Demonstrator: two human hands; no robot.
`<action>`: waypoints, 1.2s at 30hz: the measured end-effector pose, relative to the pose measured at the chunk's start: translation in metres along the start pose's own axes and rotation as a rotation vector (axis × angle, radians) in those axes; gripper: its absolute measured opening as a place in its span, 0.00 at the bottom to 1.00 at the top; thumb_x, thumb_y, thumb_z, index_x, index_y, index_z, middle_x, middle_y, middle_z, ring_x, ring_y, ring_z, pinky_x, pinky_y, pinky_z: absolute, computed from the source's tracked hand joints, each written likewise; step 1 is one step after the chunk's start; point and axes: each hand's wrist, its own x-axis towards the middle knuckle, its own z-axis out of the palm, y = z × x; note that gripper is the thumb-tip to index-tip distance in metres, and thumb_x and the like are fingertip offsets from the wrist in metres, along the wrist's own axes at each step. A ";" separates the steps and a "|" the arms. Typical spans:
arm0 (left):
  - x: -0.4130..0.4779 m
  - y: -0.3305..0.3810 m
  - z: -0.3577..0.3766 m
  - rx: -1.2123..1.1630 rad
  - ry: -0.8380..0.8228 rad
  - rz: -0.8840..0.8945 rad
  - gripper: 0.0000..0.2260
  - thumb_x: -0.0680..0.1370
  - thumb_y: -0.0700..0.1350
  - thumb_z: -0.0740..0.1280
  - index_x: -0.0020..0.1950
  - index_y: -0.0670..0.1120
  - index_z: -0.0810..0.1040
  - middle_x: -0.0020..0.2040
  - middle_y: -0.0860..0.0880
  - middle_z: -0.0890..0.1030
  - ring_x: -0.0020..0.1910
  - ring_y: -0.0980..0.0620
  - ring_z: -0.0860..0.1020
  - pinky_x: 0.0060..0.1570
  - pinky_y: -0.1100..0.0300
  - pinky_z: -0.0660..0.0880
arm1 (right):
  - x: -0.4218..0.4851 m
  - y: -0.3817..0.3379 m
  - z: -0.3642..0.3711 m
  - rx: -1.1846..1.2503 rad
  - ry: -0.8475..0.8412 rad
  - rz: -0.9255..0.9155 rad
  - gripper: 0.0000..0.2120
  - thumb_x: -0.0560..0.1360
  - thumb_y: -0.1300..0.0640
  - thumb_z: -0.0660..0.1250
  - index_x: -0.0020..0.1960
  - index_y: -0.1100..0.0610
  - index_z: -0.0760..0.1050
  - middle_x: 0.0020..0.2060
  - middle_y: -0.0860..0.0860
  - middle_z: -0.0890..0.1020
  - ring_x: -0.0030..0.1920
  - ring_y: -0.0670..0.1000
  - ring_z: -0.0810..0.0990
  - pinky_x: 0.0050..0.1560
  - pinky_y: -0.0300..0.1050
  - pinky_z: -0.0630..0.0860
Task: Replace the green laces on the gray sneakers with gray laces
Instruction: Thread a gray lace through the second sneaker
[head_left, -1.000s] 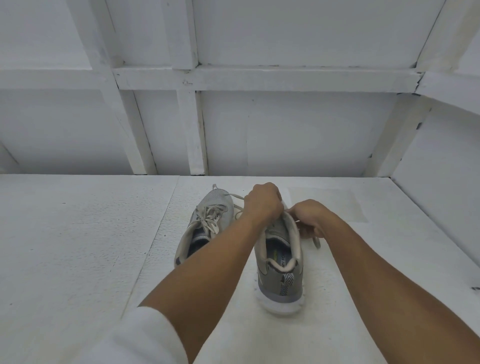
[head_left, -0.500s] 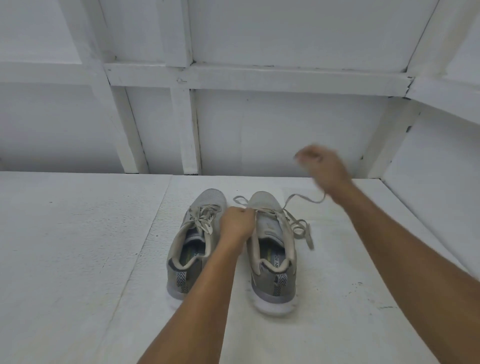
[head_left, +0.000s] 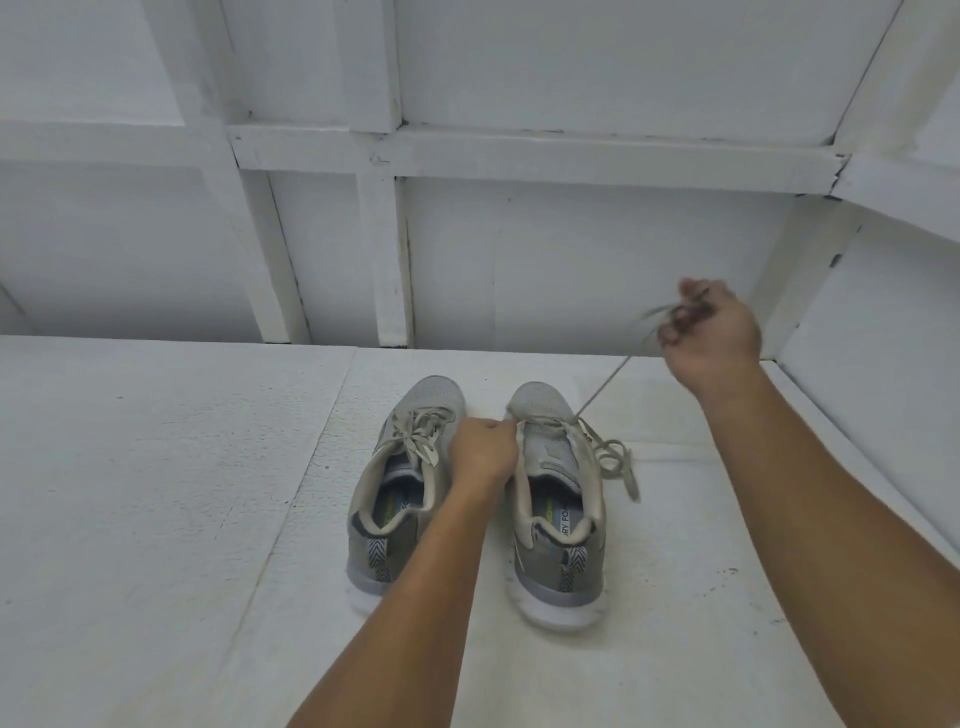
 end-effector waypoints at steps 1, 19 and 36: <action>-0.001 0.001 0.000 0.002 0.001 0.000 0.24 0.78 0.39 0.62 0.24 0.48 0.57 0.15 0.54 0.56 0.25 0.50 0.56 0.28 0.57 0.51 | 0.000 -0.005 0.002 0.067 0.045 -0.019 0.11 0.80 0.57 0.56 0.39 0.53 0.70 0.26 0.45 0.76 0.22 0.45 0.63 0.23 0.33 0.57; 0.002 -0.003 0.005 0.003 0.027 -0.005 0.23 0.78 0.38 0.61 0.25 0.48 0.57 0.21 0.52 0.59 0.26 0.49 0.56 0.29 0.58 0.52 | -0.017 0.034 -0.022 -1.195 -0.161 -0.093 0.07 0.75 0.53 0.69 0.42 0.56 0.82 0.42 0.46 0.81 0.44 0.47 0.76 0.38 0.41 0.68; 0.054 0.061 0.063 1.094 -0.464 0.430 0.11 0.75 0.42 0.68 0.56 0.47 0.82 0.51 0.48 0.82 0.50 0.47 0.79 0.44 0.57 0.77 | -0.073 0.014 -0.006 -1.578 -0.523 0.277 0.05 0.77 0.60 0.67 0.47 0.61 0.81 0.44 0.60 0.84 0.40 0.55 0.85 0.43 0.45 0.82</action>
